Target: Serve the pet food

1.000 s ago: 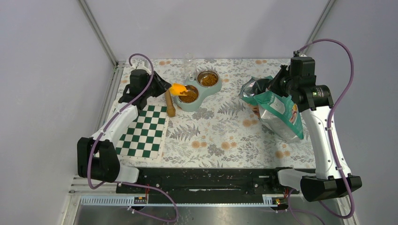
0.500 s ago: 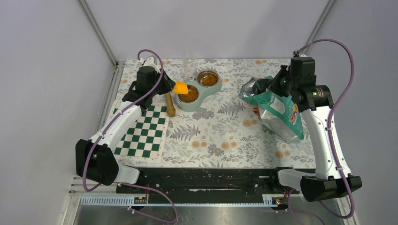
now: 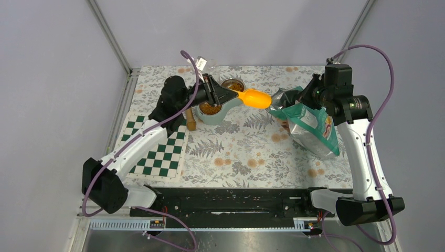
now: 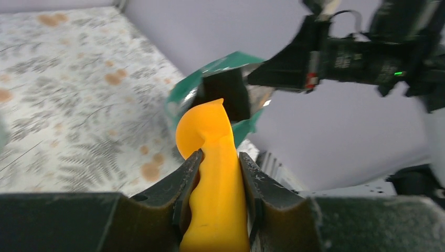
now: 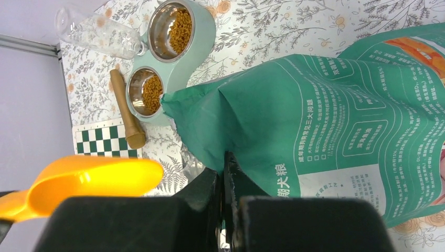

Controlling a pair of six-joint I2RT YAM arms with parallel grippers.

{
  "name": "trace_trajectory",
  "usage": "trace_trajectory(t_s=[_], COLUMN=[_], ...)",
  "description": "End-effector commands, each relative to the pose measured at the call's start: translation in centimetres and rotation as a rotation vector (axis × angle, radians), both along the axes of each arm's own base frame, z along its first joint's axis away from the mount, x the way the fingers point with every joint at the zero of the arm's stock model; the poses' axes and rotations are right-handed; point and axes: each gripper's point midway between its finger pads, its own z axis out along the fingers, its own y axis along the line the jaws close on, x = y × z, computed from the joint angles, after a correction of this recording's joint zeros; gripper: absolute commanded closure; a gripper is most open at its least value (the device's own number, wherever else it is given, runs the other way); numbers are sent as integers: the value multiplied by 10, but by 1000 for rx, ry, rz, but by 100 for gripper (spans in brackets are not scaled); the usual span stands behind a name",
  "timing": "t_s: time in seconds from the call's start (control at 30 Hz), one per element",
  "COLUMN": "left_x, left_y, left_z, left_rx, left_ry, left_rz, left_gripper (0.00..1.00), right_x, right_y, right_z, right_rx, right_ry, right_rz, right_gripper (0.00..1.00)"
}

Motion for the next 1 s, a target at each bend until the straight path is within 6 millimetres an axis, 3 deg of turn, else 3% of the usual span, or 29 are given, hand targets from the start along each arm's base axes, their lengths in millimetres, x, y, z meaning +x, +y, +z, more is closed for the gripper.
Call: trace_trajectory(t_s=[0.0, 0.13, 0.33, 0.5, 0.7, 0.97], left_x=[-24, -23, 2, 11, 19, 28], left_y=[-23, -45, -65, -94, -137, -164], left_z=[55, 44, 24, 1, -64, -103], left_rx=[-174, -161, -126, -61, 121, 187], left_ry=[-125, -83, -3, 50, 150, 165], left_rz=[-125, -138, -38, -52, -49, -45], left_gripper=[100, 100, 100, 100, 100, 100], right_x=[6, 5, 3, 7, 12, 16], right_y=[21, 26, 30, 38, 50, 51], right_z=[46, 43, 42, 36, 30, 20], right_rx=[113, 127, 137, 130, 112, 111], right_ry=[-160, -151, -146, -128, -119, -117], right_rz=[74, 92, 116, 136, 147, 132], right_gripper=[100, 100, 100, 100, 100, 100])
